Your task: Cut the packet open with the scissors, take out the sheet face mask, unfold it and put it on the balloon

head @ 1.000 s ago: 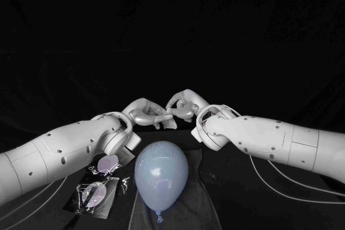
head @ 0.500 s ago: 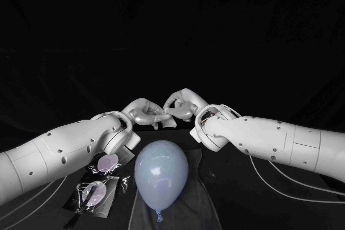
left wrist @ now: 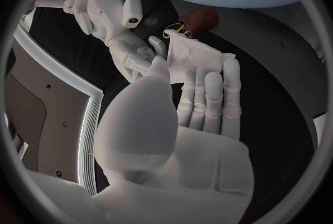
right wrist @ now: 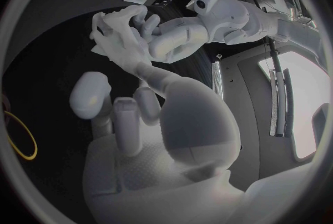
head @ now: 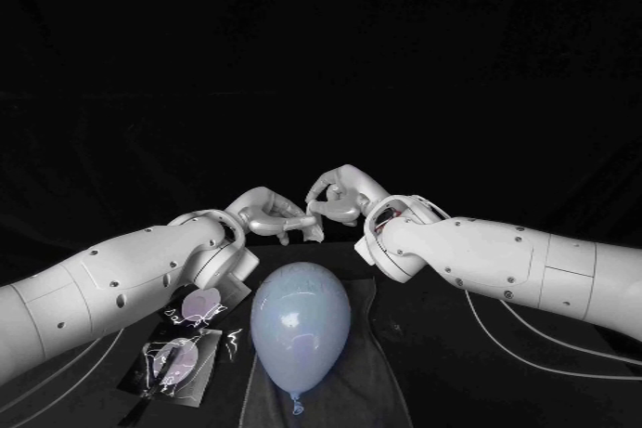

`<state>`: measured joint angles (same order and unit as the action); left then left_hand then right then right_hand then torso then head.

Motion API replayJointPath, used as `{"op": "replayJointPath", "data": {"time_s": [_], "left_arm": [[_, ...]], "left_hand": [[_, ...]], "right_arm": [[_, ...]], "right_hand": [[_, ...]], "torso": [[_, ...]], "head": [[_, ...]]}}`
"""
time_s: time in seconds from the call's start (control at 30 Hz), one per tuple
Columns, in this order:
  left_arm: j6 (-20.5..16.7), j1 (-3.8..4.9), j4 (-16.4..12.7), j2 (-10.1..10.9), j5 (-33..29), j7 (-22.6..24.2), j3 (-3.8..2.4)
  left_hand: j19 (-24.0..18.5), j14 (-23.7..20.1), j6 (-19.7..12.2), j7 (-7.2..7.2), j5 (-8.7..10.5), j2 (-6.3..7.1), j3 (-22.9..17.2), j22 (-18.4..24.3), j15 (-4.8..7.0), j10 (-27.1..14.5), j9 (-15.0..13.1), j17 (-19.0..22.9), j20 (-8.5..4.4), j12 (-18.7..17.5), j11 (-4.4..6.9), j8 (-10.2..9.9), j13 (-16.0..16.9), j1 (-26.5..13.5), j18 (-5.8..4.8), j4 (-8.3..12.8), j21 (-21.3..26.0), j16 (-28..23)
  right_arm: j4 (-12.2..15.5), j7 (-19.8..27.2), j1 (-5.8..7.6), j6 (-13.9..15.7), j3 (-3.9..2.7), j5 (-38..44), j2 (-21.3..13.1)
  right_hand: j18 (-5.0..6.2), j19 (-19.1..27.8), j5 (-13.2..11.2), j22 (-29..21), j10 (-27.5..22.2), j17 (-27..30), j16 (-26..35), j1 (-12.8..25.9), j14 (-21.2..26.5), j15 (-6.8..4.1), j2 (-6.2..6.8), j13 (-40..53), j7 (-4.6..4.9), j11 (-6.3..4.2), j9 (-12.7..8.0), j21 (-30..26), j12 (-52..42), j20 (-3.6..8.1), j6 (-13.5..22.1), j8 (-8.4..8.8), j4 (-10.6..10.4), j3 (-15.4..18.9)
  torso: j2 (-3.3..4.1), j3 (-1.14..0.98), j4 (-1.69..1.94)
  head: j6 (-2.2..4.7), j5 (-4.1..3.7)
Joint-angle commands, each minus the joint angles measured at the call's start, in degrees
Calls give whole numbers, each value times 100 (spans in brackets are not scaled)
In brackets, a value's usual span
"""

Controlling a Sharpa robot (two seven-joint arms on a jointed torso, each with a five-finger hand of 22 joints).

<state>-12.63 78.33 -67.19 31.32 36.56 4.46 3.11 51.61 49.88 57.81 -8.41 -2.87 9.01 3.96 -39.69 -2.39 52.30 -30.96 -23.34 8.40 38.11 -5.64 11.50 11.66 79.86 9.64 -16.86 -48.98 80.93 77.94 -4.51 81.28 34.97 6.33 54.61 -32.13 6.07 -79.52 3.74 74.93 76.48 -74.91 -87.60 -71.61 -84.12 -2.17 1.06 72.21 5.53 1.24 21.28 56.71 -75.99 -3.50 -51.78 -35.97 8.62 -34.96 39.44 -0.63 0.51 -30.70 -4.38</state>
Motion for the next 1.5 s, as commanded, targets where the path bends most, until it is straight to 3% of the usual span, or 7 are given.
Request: {"op": "replayJointPath", "data": {"time_s": [0.03,0.63,0.9,1.17,1.23,1.33,1.5], "left_arm": [[-61,0,1,-24,146,-216,-7],[20,-11,-105,-42,166,-213,-7],[-195,-12,-91,-40,130,-221,-7],[-245,-12,-71,-46,16,-226,-7],[-222,-12,-72,-42,-51,-208,-7],[-156,-12,-80,-30,-114,-169,-7],[-24,-12,-117,22,-209,-97,-8]], "left_hand": [[36,29,-45,-11,18,7,94,-9,-27,-57,-14,-8,7,29,1,20,12,-71,77,-3,-18,35],[-56,-140,-543,-186,11,359,478,-27,-172,-638,-124,-14,107,197,-165,-25,140,-379,64,-29,47,56],[3,-56,-435,-104,15,-198,67,-78,-125,-634,-241,-35,101,491,-101,168,265,122,87,11,-12,159],[27,10,-322,-11,13,-437,-188,-119,-61,-580,-271,-43,59,670,-24,286,327,274,89,20,-53,213],[25,16,-279,80,10,-766,-538,-132,-14,-596,-260,-39,34,672,32,311,318,746,91,118,-62,214],[3,-22,-220,79,3,-976,-1117,-180,29,-614,-236,-24,-24,556,46,335,234,1420,89,305,-105,182],[-159,-55,-165,11,9,-739,-2184,-442,27,-418,-327,11,-75,409,46,498,85,1549,74,380,-368,122]], "right_arm": [[-20,93,4,18,-5,7,33],[-279,-78,-10,-118,9,159,254],[-245,-88,-18,-122,14,214,275],[-225,-100,-20,-124,16,255,274],[-239,-108,-20,-125,18,262,276],[-275,-118,-21,-120,19,271,279],[-352,-125,-21,-108,20,277,278]], "right_hand": [[-34,-33,131,751,56,-897,-29,99,-429,-39,25,29,7,-11,-8,37,-40,-3,-63,-46,11,-86],[-67,-97,1281,799,252,-1036,-75,343,-473,-85,281,275,-43,-58,-69,316,-203,43,-169,-215,46,-402],[-82,-121,1631,819,324,-1090,-93,397,-488,-104,350,371,-65,-78,-86,435,-272,60,-203,-271,39,-434],[-90,-135,1846,830,369,-1122,-104,420,-497,-117,389,431,-80,-92,-97,505,-314,72,-226,-306,40,-452],[-90,-135,1846,830,369,-1122,-104,420,-497,-117,389,431,-80,-92,-97,505,-314,72,-226,-306,40,-452],[-89,-134,1859,829,369,-1133,-108,421,-500,-118,393,430,-81,-93,-98,502,-313,73,-228,-309,40,-452],[-89,-133,1861,829,363,-1132,-108,423,-500,-119,394,422,-81,-93,-98,503,-306,74,-228,-310,39,-452]], "torso": [[3,-6,3],[4,-2,6],[3,-1,1],[-1,-3,3],[-1,-4,1],[1,-3,1],[3,-2,1]], "head": [[-20,10],[-26,-5],[-31,-11],[-28,-5],[-24,-1],[-26,-3],[-37,-7]]}}
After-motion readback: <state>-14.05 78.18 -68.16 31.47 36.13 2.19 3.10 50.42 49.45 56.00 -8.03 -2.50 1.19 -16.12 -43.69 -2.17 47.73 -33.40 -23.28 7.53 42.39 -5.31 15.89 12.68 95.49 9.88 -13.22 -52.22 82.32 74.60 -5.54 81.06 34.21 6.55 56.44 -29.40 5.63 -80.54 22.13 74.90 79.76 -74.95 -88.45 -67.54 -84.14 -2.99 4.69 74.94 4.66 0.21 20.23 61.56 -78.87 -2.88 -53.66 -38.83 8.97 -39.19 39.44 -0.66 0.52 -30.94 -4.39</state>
